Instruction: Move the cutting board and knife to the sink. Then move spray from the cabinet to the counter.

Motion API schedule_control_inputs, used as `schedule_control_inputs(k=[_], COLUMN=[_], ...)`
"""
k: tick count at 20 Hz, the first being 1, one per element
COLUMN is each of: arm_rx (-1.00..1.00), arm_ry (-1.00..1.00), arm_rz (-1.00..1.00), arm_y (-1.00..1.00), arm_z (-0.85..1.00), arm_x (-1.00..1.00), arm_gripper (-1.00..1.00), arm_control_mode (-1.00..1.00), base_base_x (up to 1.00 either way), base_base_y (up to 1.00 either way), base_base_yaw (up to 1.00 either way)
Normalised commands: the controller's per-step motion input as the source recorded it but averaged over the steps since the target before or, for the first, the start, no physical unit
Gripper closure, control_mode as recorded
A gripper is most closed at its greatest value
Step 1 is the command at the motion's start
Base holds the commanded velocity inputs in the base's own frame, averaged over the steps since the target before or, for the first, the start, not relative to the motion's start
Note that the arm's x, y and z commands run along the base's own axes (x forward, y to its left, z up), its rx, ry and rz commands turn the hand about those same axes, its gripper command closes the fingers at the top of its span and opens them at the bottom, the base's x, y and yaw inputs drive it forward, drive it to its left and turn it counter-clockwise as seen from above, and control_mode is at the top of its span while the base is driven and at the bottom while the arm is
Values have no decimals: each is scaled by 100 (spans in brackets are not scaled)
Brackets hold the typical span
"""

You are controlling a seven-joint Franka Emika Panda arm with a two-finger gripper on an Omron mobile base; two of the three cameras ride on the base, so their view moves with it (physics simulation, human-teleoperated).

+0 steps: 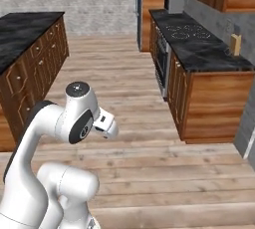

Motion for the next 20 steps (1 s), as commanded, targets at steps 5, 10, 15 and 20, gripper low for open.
schedule_control_inputs(k=[5,10,15,20], arm_rx=[0,0,0,0], arm_ry=[0,0,0,0], arm_rz=[0,0,0,0], arm_y=[0,0,0,0], arm_z=[0,0,0,0], arm_x=[0,0,0,0], arm_gripper=[-100,-100,-100,-100], arm_control_mode=[100,100,100,100], base_base_x=[73,75,79,82], base_base_y=[15,19,17,13], base_base_yaw=[12,15,13,10])
